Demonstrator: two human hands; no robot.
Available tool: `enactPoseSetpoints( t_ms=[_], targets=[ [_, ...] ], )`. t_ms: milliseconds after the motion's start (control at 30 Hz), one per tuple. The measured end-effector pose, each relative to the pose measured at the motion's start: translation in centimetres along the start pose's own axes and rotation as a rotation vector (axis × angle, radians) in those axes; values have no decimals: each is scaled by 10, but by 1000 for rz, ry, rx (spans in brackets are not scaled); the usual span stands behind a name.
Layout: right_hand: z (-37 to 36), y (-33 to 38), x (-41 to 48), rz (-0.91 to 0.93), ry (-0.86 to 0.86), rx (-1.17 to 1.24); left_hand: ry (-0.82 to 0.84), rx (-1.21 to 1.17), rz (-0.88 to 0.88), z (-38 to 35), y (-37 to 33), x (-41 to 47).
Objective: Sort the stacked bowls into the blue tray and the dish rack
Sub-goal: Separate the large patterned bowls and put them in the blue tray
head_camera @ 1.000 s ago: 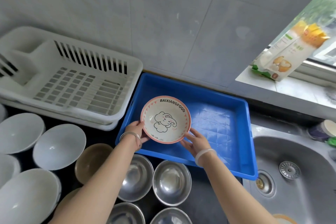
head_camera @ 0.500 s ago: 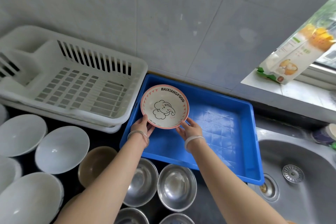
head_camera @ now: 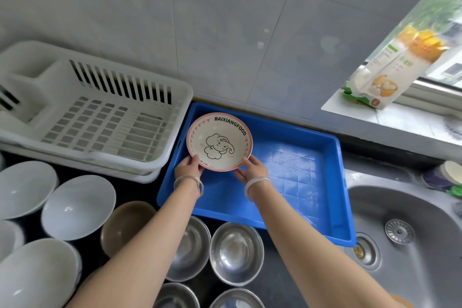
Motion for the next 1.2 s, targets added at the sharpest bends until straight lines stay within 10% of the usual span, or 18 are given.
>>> enactPoseSetpoints(
  t_ms=[400, 700, 1200],
  targets=[
    [69, 19, -38, 223, 91, -329, 95, 518, -431, 5, 19, -100],
    [281, 10, -105, 674, -247, -800, 526, 843, -574, -21, 131, -240],
    [465, -72, -143, 327, -588, -575, 731, 1120, -452, -13, 256, -315]
  ],
)
Point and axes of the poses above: each hand's wrist, its own x-axis towards the middle knuckle, its own z-axis out of the back of the hand, y = z × x, the point moved 4 cm from there along x, towards the middle knuckle, and after that the axes turned 11 degrees about -y, right-handed, at the moved point
